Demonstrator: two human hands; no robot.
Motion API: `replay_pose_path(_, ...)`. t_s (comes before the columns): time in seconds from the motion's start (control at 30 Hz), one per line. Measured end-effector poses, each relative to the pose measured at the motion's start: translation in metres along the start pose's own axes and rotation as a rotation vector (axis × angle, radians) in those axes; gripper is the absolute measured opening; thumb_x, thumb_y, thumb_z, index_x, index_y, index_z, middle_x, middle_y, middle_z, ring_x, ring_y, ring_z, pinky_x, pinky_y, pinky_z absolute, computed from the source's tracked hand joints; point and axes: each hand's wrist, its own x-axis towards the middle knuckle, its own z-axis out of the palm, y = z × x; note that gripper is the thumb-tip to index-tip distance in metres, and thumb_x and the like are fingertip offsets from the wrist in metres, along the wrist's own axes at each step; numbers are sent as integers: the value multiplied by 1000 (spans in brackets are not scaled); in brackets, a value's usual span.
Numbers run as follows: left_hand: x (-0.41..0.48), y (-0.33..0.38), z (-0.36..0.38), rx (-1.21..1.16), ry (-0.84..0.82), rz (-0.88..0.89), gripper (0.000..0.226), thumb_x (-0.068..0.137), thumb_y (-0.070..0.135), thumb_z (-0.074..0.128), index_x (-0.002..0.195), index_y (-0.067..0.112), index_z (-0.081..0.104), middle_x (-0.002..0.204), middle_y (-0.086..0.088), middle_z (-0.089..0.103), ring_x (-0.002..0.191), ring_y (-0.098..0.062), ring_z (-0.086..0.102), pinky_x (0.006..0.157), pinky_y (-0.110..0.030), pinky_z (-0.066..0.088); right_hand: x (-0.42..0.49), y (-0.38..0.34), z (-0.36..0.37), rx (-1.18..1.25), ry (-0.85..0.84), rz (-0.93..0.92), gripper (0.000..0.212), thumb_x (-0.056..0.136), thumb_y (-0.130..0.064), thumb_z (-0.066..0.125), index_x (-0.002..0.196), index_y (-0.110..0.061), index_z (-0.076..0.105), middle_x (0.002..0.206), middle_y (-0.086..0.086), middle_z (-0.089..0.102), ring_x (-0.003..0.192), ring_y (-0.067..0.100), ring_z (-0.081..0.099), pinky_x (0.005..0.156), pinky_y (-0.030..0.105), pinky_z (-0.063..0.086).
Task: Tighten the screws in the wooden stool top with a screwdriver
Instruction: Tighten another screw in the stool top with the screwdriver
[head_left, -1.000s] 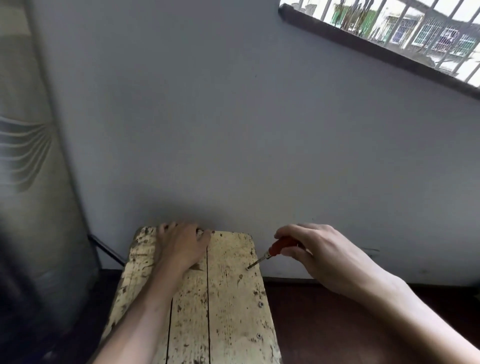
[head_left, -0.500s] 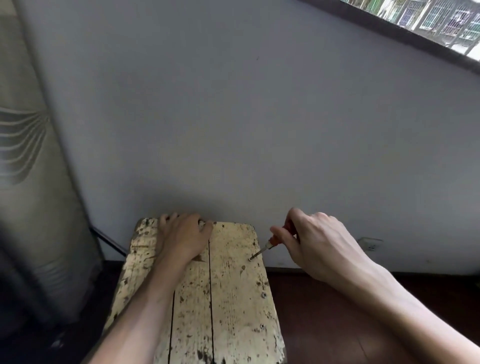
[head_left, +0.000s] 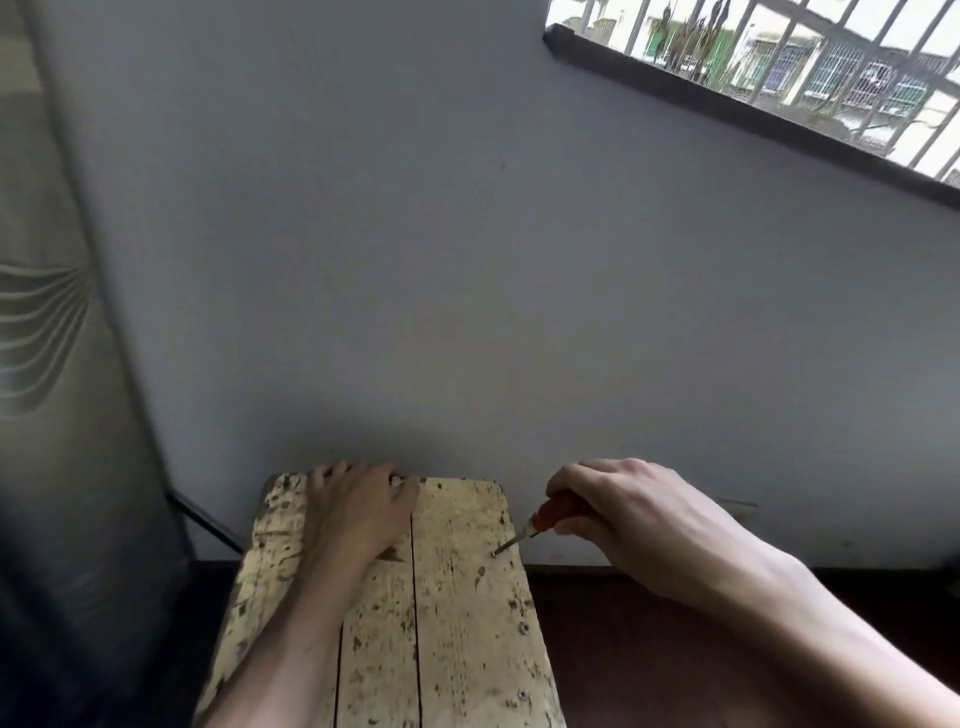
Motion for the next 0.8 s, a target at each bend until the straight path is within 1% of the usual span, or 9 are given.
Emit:
replay_pose_path(0.2,0,1,0,-6,18,-1,45,100,57,38,117,32,71,124,4,69,122,-21,53,105,-39,25,-1,4,5,19,48,1,22,99,-49,61,105,-28,62,105,-26,72,92,9,66,71,26,48)
replay_pose_path(0.27,0,1,0,-11,19,-3,45,100,57,38,115,31,71,122,4,69,121,-21,54,105,-39,25,-1,8,9,26,60,54,31,96,-58,59,96,-27,60,84,-17,69,79,13,62,64,28,41)
replay_pose_path(0.3,0,1,0,-14,18,-5,45,100,57,39,114,30,72,121,3,69,120,-21,54,105,-39,25,-1,10,12,23,64,85,36,94,-63,58,89,-27,58,72,-14,61,71,15,56,61,28,37)
replay_pose_path(0.37,1,1,0,-22,15,-10,44,100,56,39,111,29,72,120,3,69,120,-21,53,106,-40,25,0,12,16,21,71,136,42,93,-69,54,77,-29,52,64,-16,53,66,16,52,60,28,35)
replay_pose_path(0.43,0,1,0,-25,13,-8,43,101,55,38,110,29,71,119,3,69,120,-21,53,106,-40,25,1,11,20,3,59,168,46,93,-72,47,74,-30,50,74,-14,65,74,22,62,61,30,40)
replay_pose_path(0.5,-1,1,-1,-22,7,-4,43,101,55,37,111,30,71,120,3,68,120,-21,52,105,-39,24,1,10,22,-27,50,180,49,94,-73,41,77,-29,53,87,-9,73,82,25,65,64,33,46)
replay_pose_path(0.6,-3,2,-4,-10,-3,-9,45,101,56,37,115,30,71,124,4,68,122,-20,52,105,-39,24,-2,11,19,-9,34,157,44,97,-67,45,96,-28,63,95,-11,71,88,21,65,69,33,49)
replay_pose_path(0.7,-4,4,-7,4,-11,-12,45,101,57,36,116,31,70,125,4,68,122,-20,53,103,-38,26,-5,9,14,-3,-32,74,30,100,-59,49,115,-34,59,108,-14,62,99,15,62,80,32,51)
replay_pose_path(0.8,-6,5,-10,17,-17,-18,45,102,56,36,115,32,71,125,4,67,123,-20,53,103,-38,26,-5,6,12,-67,-38,12,30,101,-55,51,121,-34,56,113,-12,60,101,17,63,82,32,52)
